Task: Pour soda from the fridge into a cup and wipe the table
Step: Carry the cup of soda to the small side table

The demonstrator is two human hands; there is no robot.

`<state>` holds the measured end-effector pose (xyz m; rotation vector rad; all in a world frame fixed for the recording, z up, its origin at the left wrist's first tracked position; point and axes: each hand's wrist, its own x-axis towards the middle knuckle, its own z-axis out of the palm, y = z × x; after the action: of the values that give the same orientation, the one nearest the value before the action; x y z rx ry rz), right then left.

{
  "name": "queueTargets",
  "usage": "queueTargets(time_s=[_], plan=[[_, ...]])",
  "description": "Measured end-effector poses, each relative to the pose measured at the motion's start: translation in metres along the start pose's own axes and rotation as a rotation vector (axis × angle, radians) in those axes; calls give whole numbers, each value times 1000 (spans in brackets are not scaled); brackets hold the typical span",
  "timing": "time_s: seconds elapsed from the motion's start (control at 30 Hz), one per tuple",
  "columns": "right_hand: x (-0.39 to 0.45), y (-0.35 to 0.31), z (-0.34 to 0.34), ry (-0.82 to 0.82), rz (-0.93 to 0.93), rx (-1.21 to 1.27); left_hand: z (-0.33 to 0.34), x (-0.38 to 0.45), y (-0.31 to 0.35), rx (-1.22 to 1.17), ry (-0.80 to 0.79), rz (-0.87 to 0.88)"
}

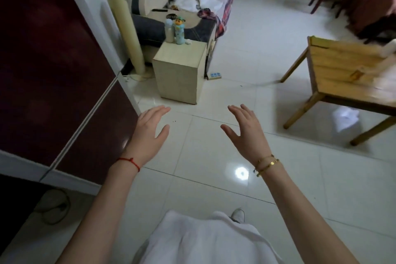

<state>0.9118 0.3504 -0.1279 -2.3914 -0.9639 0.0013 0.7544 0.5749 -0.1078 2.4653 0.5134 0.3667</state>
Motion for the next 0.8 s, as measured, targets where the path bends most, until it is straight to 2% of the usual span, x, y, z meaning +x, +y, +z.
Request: queueTargets(time_s=[0.47, 0.8], plan=[[-56, 210, -127, 71, 233, -48, 172, 79, 179, -57, -174, 224], [-87, 314, -183, 154, 469, -36, 266, 137, 275, -58, -325, 378]])
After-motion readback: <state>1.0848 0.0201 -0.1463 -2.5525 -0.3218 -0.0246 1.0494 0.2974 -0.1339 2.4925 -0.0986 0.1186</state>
